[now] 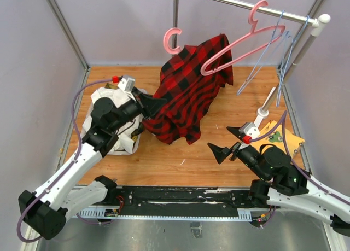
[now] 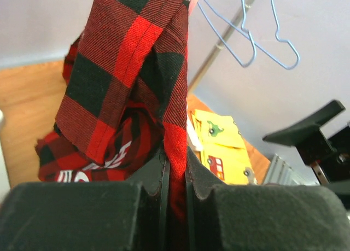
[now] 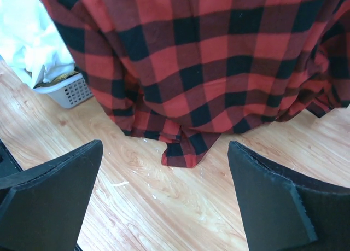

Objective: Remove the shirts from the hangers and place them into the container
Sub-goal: Pick up the hanger from the clothesline, then remove the shirt from the hanger.

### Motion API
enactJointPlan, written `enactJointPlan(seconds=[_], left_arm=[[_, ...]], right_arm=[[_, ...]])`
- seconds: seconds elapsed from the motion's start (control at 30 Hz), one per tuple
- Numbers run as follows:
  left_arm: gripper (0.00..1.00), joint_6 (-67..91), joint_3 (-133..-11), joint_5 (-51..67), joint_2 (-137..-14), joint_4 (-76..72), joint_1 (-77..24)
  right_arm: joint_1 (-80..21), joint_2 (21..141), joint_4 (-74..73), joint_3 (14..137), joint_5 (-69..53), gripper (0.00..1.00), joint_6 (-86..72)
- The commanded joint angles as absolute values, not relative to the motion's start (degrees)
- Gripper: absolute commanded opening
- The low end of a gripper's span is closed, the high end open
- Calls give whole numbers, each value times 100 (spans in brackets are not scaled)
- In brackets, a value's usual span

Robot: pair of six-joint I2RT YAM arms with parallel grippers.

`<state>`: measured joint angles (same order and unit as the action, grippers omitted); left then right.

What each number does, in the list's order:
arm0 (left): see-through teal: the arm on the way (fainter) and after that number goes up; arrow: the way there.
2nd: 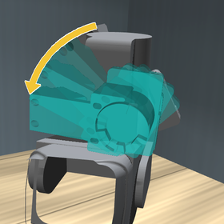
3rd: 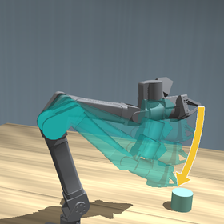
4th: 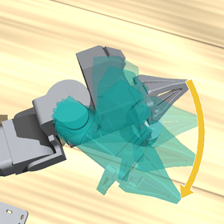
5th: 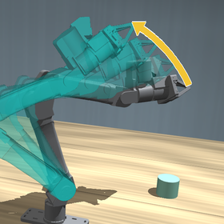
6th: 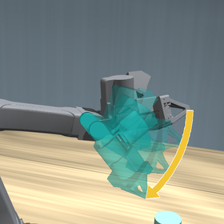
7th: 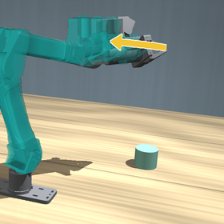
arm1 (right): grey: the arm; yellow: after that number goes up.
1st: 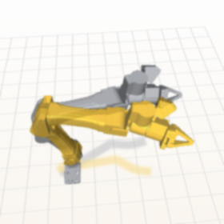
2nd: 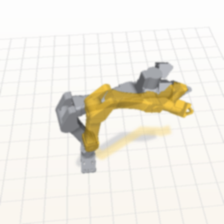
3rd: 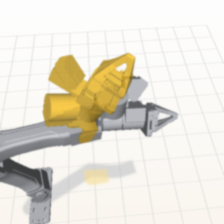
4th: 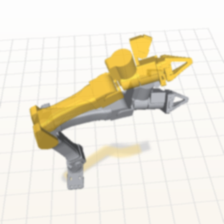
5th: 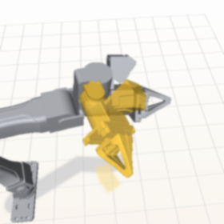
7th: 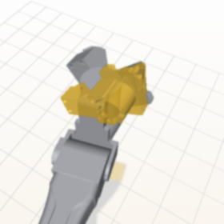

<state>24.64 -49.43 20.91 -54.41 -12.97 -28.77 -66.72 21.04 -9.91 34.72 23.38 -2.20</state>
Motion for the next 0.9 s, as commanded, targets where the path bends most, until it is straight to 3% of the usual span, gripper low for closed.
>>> enactJointPlan(seconds=[0.0,0.47,0.87], left_arm=[[1,3108,-4297,2322,-4840,-1806,-2918],[1,3282,-3719,2105,-3946,-234,-3457],[0,2788,-3880,2193,-4004,550,-4042]], right_arm=[[-6671,1974,-757,3423,2514,98,-271],[-6671,1835,-521,3300,2780,98,-384],[-6671,1992,-504,3384,2697,98,-628]])
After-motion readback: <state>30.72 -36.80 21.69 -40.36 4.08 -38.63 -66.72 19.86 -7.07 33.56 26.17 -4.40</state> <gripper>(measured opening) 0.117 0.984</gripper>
